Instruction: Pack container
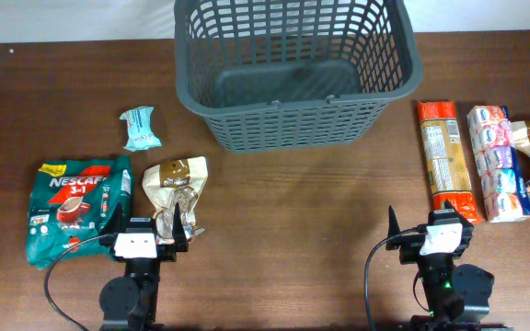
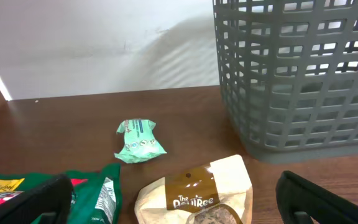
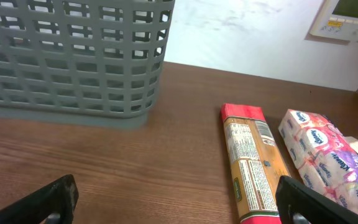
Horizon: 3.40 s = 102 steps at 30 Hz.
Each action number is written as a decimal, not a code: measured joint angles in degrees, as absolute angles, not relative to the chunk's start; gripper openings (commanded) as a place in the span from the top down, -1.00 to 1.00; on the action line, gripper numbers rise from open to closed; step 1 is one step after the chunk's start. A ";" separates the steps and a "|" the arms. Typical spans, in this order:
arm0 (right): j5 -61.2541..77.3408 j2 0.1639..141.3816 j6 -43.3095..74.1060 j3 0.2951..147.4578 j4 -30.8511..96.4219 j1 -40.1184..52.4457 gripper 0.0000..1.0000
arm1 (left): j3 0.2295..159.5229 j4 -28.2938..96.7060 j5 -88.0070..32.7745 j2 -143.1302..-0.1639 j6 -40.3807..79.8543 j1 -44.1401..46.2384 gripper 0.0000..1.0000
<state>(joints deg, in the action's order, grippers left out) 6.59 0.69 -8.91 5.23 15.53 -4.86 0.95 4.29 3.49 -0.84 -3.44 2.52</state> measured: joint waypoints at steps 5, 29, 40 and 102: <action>6.59 0.69 -8.97 5.23 15.53 -4.86 -0.98 | 0.95 4.29 3.49 -0.84 -3.44 2.52 -0.99; 6.59 0.69 -8.93 5.23 15.53 -4.86 -0.97 | 0.95 4.29 3.49 -0.84 -3.44 2.52 -0.99; 6.59 0.69 -8.93 5.23 15.53 -4.86 -0.98 | 1.37 4.32 -4.29 -0.84 -2.96 2.52 -0.99; 6.59 0.64 -8.95 5.23 15.51 -4.86 -0.98 | 72.88 61.21 13.93 -99.92 -11.73 -12.93 -0.99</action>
<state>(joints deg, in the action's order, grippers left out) 6.59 0.64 -8.95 5.23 15.51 -4.86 72.88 61.21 13.93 -99.92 -11.73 -12.93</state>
